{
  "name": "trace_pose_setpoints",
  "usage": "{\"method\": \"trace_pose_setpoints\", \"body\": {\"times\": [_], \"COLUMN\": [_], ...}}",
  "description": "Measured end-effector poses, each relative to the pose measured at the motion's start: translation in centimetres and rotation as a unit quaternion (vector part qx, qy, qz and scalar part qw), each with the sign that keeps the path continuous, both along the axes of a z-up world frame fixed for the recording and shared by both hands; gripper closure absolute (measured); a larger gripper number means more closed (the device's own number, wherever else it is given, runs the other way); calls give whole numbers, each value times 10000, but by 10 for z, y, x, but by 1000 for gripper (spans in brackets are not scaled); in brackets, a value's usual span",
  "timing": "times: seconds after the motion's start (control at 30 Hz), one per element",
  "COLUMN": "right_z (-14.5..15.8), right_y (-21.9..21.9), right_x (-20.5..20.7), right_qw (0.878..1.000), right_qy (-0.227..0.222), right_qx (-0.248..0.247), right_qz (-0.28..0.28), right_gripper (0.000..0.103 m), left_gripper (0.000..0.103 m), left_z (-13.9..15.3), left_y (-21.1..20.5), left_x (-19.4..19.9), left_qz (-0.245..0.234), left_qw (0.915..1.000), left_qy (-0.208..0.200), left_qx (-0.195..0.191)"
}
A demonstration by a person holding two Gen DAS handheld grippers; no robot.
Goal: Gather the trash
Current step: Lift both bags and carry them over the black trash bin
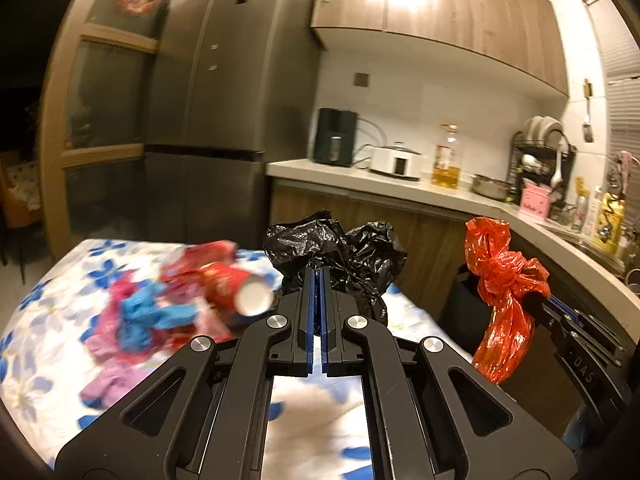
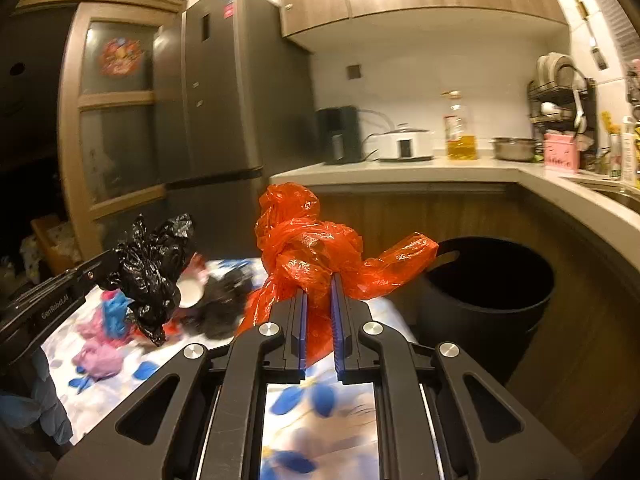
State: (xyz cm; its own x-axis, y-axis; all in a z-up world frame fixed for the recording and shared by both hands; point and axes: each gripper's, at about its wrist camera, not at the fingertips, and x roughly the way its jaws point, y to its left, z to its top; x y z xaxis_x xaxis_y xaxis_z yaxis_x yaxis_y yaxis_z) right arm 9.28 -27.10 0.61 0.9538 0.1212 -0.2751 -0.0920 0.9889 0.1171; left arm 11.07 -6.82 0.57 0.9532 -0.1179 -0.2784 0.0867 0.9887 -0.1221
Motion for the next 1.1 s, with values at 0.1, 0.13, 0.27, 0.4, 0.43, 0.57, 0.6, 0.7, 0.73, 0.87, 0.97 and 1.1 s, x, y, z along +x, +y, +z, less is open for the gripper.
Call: {"method": "trace_pose_setpoints", "body": {"times": [0.1,0.13,0.27,0.4,0.43,0.57,0.6,0.7,0.73,0.87,0.97,1.1], "right_z": [5,7,11,16,17,19,18,17,17,16,15,10], "right_y": [-17,-23,-48,-78,-84,-113,-116,-133,-134,-148,-155,-162], "right_x": [3,5,11,21,22,33,35,43,44,54,62,73], "right_qw": [9998,9996,9982,9951,9943,9909,9905,9889,9887,9881,9878,9878], "right_qy": [-87,-109,-202,-325,-349,-405,-400,-417,-426,-451,-428,-357], "right_qx": [-6,3,-2,10,10,81,100,152,160,257,308,334], "right_qz": [-199,-262,-558,-938,-1010,-1281,-1311,-1417,-1429,-1451,-1464,-1478], "right_gripper": [92,92,92,92,92,92,92,92,92,92,92,92], "left_gripper": [102,102,102,102,102,102,102,102,102,102,102,102], "left_z": [4,6,14,21,22,23,22,18,16,12,8,2], "left_y": [-21,-28,-57,-92,-100,-136,-144,-166,-175,-202,-217,-230], "left_x": [14,18,35,51,55,76,82,96,102,118,127,139], "left_qz": [-226,-288,-550,-819,-887,-1171,-1230,-1366,-1436,-1629,-1741,-1838], "left_qw": [9997,9995,9983,9962,9955,9925,9919,9902,9893,9864,9844,9827], "left_qy": [-34,-48,-131,-274,-306,-304,-276,-240,-224,-212,-212,-143], "left_qx": [-64,-77,-148,-124,-116,-147,-173,-153,-150,-114,-121,-162]}}
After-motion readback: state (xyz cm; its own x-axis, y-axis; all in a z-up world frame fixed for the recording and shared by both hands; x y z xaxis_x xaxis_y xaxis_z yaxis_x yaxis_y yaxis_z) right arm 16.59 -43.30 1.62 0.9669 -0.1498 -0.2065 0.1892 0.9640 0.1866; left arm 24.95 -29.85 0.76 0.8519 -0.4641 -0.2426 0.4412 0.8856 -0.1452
